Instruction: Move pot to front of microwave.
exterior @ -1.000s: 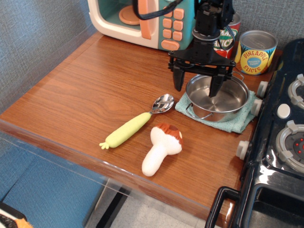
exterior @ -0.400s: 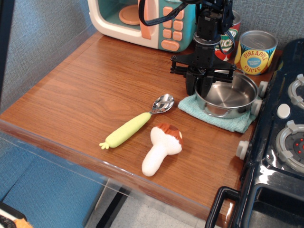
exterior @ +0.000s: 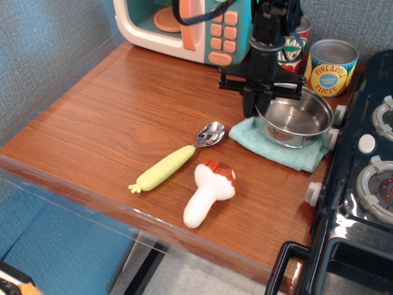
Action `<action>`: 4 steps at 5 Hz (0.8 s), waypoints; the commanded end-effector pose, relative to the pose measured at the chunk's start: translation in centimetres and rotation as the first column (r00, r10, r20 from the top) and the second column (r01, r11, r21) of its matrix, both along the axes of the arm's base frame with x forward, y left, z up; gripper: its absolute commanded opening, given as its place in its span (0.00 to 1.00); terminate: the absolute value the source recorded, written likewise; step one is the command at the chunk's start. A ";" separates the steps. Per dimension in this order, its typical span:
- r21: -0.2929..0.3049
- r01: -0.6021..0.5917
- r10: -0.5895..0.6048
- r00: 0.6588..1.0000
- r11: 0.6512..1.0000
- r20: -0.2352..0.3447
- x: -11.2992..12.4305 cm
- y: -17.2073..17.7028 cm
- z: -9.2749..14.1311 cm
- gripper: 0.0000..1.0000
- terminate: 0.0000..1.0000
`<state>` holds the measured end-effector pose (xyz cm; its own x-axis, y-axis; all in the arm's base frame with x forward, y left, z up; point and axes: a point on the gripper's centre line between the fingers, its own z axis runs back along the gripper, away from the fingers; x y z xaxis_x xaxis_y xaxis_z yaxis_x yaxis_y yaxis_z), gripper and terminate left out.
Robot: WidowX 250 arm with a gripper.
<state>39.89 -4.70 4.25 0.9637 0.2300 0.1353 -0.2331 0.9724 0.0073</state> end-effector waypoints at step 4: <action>0.016 -0.025 0.026 0.998 1.000 -0.053 -0.2 0.4 1.8 1.00 0.00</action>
<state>38.99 -4.28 4.11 0.9653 0.2581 0.0395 -0.2600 0.9642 0.0520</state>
